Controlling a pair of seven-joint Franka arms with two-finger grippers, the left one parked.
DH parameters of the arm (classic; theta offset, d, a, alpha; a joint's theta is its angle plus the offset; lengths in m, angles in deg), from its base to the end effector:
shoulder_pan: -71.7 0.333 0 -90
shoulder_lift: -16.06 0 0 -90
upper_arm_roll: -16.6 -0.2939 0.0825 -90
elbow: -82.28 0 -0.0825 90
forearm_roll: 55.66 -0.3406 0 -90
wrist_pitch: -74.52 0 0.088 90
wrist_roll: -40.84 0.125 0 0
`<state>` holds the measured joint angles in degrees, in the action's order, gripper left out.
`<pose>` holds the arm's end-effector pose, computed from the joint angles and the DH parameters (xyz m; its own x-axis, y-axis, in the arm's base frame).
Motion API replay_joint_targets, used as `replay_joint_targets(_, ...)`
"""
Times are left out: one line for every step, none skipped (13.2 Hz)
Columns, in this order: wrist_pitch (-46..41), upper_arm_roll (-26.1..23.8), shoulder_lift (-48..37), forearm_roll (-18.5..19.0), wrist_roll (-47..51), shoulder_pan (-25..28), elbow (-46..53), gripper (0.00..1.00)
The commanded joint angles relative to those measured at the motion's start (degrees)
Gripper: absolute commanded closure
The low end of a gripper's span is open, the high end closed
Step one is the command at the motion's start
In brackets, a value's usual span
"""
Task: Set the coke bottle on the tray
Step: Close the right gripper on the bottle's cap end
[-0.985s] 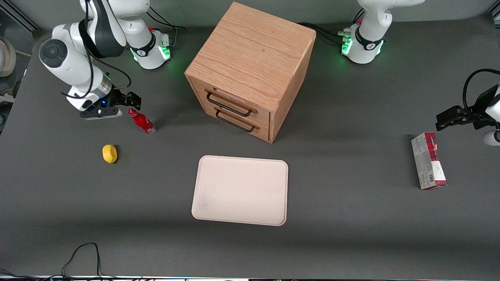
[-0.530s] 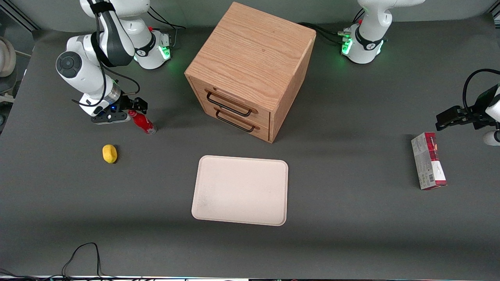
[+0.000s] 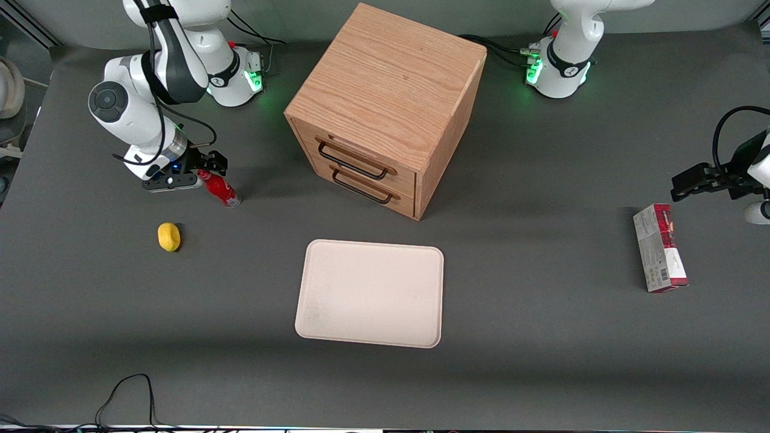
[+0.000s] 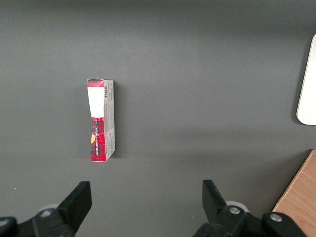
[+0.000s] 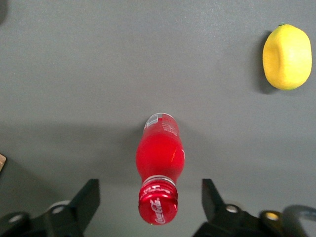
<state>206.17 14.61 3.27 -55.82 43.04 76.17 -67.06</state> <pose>0.3841 0.0431 0.3152 0.9939 0.0705 -0.0852 0.0715 -0.9974 0.0090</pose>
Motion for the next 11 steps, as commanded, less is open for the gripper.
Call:
replay_joint_targets(1.1, 0.4, 0.0, 0.1, 0.1, 0.4, -0.5, 1.0)
replay_joint_targets(1.1, 0.4, 0.1, 0.1, 0.1, 0.4, -0.5, 1.0)
replay_joint_targets(1.1, 0.4, 0.1, 0.1, 0.1, 0.4, -0.5, 1.0)
replay_joint_targets(1.0, 0.4, 0.1, 0.1, 0.1, 0.4, -0.5, 1.0)
replay_joint_targets(0.9, 0.4, 0.1, 0.1, 0.1, 0.4, -0.5, 1.0)
replay_joint_targets(0.7, 0.4, 0.1, 0.1, 0.0, 0.4, -0.4, 1.0)
replay_joint_targets(0.5, 0.4, 0.0, 0.1, 0.1, 0.4, -0.2, 1.0)
replay_joint_targets(-0.2, 0.5, -0.4, 0.1, 0.1, 0.4, 0.4, 1.0)
replay_joint_targets(-2.6, 0.5, -0.7, 0.2, 0.1, 0.4, 2.1, 1.0)
replay_joint_targets(-6.2, 0.5, -0.9, 0.3, 0.1, 0.4, 4.7, 1.0)
replay_joint_targets(-10.5, 0.5, -0.9, 0.4, 0.1, 0.3, 8.2, 1.0)
